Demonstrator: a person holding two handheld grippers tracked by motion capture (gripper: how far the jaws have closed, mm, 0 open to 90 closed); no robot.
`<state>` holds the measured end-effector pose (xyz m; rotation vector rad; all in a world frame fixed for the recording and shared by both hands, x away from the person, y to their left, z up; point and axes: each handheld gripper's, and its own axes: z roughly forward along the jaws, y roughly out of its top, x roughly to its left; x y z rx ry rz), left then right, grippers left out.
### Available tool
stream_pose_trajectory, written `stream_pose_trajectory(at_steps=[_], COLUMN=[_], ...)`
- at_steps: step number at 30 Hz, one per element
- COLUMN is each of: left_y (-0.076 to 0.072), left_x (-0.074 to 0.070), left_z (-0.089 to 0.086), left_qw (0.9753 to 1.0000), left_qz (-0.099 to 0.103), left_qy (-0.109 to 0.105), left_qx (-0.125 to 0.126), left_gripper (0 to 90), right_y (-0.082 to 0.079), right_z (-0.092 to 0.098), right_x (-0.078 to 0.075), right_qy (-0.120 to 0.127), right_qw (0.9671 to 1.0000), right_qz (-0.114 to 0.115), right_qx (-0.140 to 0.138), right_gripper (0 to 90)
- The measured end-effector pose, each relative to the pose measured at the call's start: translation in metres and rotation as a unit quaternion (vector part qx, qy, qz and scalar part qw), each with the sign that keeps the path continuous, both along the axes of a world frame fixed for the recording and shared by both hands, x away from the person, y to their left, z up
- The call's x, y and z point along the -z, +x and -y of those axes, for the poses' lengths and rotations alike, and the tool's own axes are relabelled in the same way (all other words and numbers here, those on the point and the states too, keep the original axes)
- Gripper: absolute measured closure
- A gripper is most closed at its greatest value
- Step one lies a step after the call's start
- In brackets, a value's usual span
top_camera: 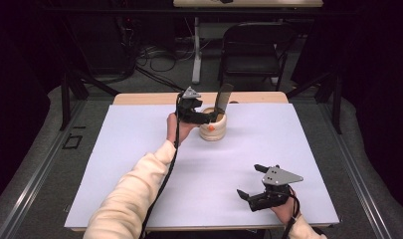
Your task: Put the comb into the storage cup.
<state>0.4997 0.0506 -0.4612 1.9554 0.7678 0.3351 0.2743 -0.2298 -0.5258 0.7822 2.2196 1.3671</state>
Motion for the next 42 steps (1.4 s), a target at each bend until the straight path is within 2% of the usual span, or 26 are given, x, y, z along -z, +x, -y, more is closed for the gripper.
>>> stream_pose_trajectory(at_steps=[18,30,37,42], left_y=[-0.027,-0.043,-0.052,-0.057], left_x=[-0.003,0.006,0.016,0.024], left_z=[-0.035,-0.062,-0.074,-0.082], left_qw=[0.9994,0.9993,0.9992,0.9990], left_qz=[0.002,-0.001,-0.003,-0.012], left_qy=[0.033,0.032,0.032,0.031], left_qx=[-0.006,-0.019,-0.025,-0.029], left_gripper=[0.3,0.0,0.0,0.0], right_y=[0.000,0.000,0.000,0.000], right_z=[0.000,0.000,0.000,0.000], right_x=[0.000,0.000,0.000,0.000], right_qy=[-0.001,-0.001,-0.002,-0.001], right_qw=[1.0000,1.0000,1.0000,1.0000], right_qz=[-0.001,-0.001,-0.001,-0.002], right_qx=[0.001,0.002,0.003,0.003], right_gripper=[0.0,0.0,0.0,0.0])
